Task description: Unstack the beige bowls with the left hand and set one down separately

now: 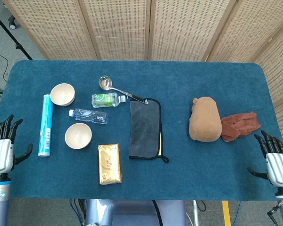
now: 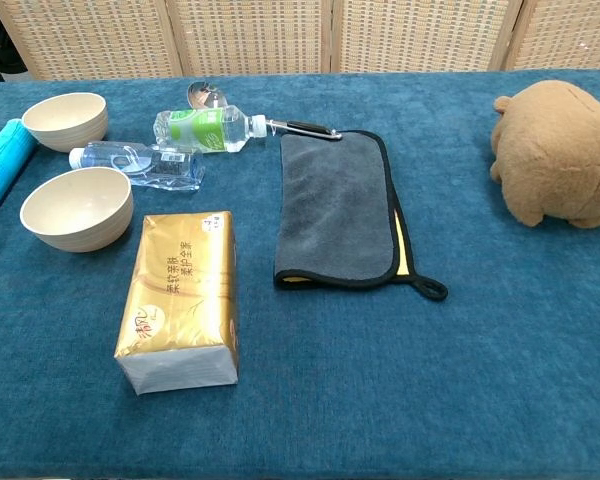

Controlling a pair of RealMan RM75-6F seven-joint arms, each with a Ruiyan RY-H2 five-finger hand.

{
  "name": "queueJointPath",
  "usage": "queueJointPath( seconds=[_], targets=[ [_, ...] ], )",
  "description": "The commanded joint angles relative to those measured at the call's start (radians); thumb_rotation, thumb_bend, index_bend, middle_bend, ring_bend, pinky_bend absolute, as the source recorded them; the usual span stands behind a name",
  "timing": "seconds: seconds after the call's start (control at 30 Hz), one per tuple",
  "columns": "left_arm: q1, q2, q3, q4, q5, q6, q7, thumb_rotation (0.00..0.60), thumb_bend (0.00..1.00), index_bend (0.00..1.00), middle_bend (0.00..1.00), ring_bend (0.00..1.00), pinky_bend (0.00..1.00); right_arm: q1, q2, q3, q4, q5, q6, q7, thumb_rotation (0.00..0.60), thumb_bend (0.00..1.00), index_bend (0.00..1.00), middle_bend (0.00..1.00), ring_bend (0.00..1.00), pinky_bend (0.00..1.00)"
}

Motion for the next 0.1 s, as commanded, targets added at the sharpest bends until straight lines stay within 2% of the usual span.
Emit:
queueJointPath(
  seconds=[0.03,0.1],
  targets=[
    [0.013,-0.014,0.016,0.001,0.015,-0.002,-0.03,0.6,0.34,0.17,0.0,0.0,0.0,0.001,-0.002,0.0,0.002,0.0,-0.001,-0.004,0.6,0.1,0.08,0.0,0.0,0.05],
    [0.019,-0.02,0.03,0.005,0.024,-0.019,-0.061,0.6,0.34,0.17,0.0,0.0,0.0,0.002,-0.005,-0.002,0.004,0.003,-0.006,-0.008,0.6,0.1,0.08,0.0,0.0,0.05]
  ],
)
